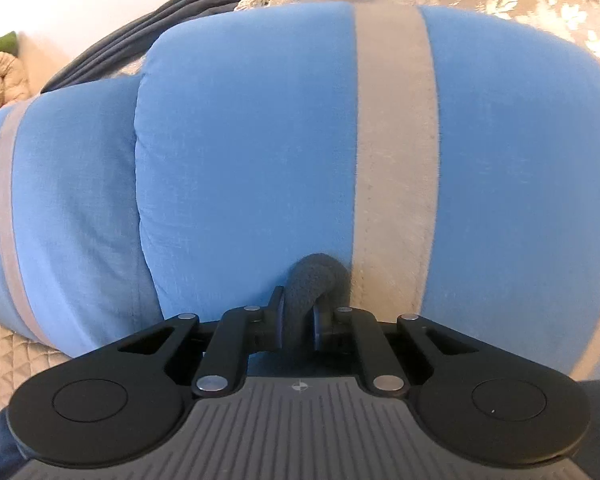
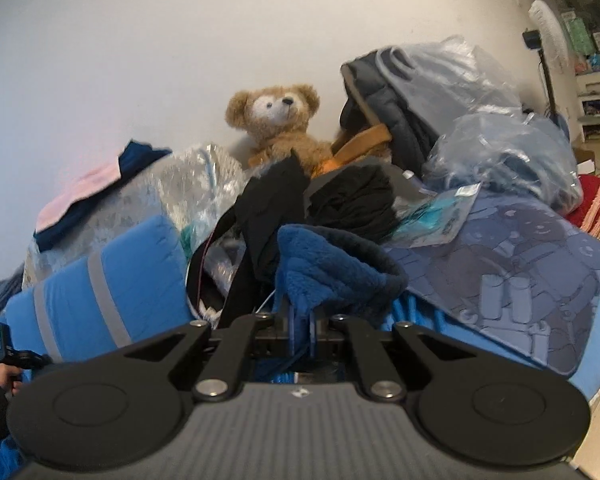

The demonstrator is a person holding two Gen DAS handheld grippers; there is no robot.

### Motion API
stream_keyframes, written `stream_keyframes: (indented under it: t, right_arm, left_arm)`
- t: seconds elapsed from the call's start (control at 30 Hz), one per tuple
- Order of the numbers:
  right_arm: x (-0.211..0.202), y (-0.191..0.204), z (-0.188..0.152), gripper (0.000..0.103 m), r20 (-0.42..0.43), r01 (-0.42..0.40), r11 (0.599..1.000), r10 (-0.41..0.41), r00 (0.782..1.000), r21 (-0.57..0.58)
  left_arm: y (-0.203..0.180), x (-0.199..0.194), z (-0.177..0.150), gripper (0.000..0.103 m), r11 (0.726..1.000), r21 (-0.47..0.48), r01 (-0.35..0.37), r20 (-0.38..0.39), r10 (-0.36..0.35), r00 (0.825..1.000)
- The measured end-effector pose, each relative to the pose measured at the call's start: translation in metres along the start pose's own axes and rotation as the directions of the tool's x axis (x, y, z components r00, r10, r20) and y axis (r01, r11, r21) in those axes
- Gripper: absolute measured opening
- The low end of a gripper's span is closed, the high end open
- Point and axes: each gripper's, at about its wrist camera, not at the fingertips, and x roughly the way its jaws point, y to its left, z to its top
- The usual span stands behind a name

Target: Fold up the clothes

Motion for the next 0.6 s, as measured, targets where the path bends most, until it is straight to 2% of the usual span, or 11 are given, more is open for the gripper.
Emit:
stream_keyframes:
  t: [0.07, 0.2, 0.27, 0.47, 0.57, 0.6]
  right_arm:
    - [0.001, -0.020, -0.018, 0.007, 0.010, 0.016, 0.997, -0.017, 1.000, 0.076]
    - [0.030, -0.056, -0.075, 0.006, -0.095, 0.117, 0.969, -0.099, 0.991, 0.218]
    - [0.035, -0.060, -0.091, 0.008, -0.090, 0.109, 0.966, -0.090, 0.992, 0.233]
    - [0.038, -0.060, -0.098, 0.007, -0.109, 0.097, 0.959, -0.070, 0.992, 0.268]
    - [0.036, -0.055, -0.098, 0.008, -0.128, 0.111, 0.965, -0.082, 0.988, 0.239]
    - [0.034, -0.052, -0.099, 0.012, -0.140, 0.120, 0.968, -0.091, 0.986, 0.219]
  left_arm:
    - [-0.011, 0.005, -0.003, 0.009, 0.999, 0.022, -0.048, 0.020, 0.048, 0.999]
    - [-0.025, 0.010, -0.005, 0.009, 0.992, 0.012, -0.122, 0.028, 0.122, 0.992]
    - [-0.029, 0.013, -0.006, 0.009, 0.990, 0.001, -0.139, 0.026, 0.139, 0.990]
    - [-0.041, 0.016, -0.007, 0.009, 0.990, 0.008, -0.139, 0.024, 0.139, 0.990]
    - [-0.050, 0.027, 0.002, 0.009, 0.991, 0.009, -0.136, 0.025, 0.136, 0.990]
    - [-0.051, 0.028, 0.002, 0.009, 0.991, 0.009, -0.136, 0.024, 0.136, 0.990]
